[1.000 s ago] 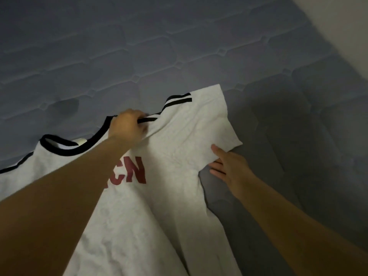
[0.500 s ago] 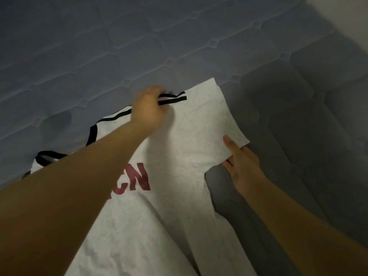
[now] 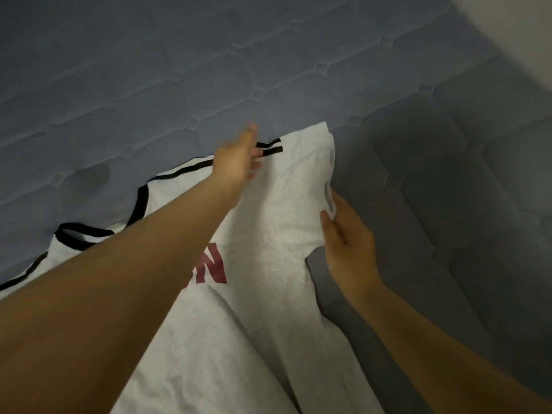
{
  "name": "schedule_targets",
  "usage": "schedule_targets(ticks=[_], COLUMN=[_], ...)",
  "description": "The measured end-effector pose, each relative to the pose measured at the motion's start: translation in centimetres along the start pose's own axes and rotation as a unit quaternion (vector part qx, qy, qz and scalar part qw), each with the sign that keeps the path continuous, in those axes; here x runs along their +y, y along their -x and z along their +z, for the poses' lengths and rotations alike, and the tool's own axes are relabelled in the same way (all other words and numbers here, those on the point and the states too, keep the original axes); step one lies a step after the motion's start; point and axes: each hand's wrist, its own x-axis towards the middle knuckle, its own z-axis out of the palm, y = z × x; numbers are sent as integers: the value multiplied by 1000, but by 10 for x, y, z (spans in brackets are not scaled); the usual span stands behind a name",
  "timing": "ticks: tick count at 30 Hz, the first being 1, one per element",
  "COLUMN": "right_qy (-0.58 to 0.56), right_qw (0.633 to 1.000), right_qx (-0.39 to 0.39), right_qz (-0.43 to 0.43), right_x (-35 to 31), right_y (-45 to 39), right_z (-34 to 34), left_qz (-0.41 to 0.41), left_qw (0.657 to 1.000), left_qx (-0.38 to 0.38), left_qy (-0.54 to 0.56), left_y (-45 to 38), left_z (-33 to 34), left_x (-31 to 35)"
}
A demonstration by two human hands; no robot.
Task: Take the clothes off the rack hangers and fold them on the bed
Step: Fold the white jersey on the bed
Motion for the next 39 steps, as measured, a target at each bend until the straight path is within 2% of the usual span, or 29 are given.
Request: schedule_targets(ticks=[3, 6, 8, 10, 12, 15, 17, 22, 24, 26, 29, 34, 39], right_qy=[123, 277, 335, 354, 370, 385, 409, 476, 471, 475, 487, 498, 488], right_qw=[975, 891, 852, 828, 801, 774, 754, 686, 678, 688, 695, 681, 668], right_qx=[-78, -161, -193, -230, -286, -351, -353, -399, -429, -433, -433, -427, -424], right_qz=[-170, -322, -354, -369, -373, -360, -374, -379, -366, -336, -305, -326, -369], right_x=[-7, -12, -17, -22, -29, -39, -38, -36, -36, -33, -28, -30, -52], right_y=[2, 3, 4, 7, 11, 17, 24, 42, 52, 59, 69, 91, 113], right_z=[6, 15, 23, 30, 37, 48, 53, 72, 77, 77, 81, 92, 125], left_qz=[-39, -36, -16, 5, 37, 100, 85, 9, -27, -45, 5, 38, -19], left_qw=[996, 983, 964, 946, 940, 953, 971, 992, 989, 981, 970, 951, 931], left_qx=[-76, -140, -186, -196, -159, -32, 22, 76, 101, 137, 219, 306, 364], left_qy=[-23, -110, -192, -257, -300, -284, -220, -97, -109, -129, -107, -38, -19], left_y=[5, 16, 21, 27, 26, 22, 20, 14, 12, 11, 23, 62, 112], left_z=[-3, -4, -7, -8, -10, -26, -49, -127, -155, -172, -186, -231, -303], left_x=[23, 39, 42, 39, 30, 15, 6, -30, -54, -76, -97, -120, -166])
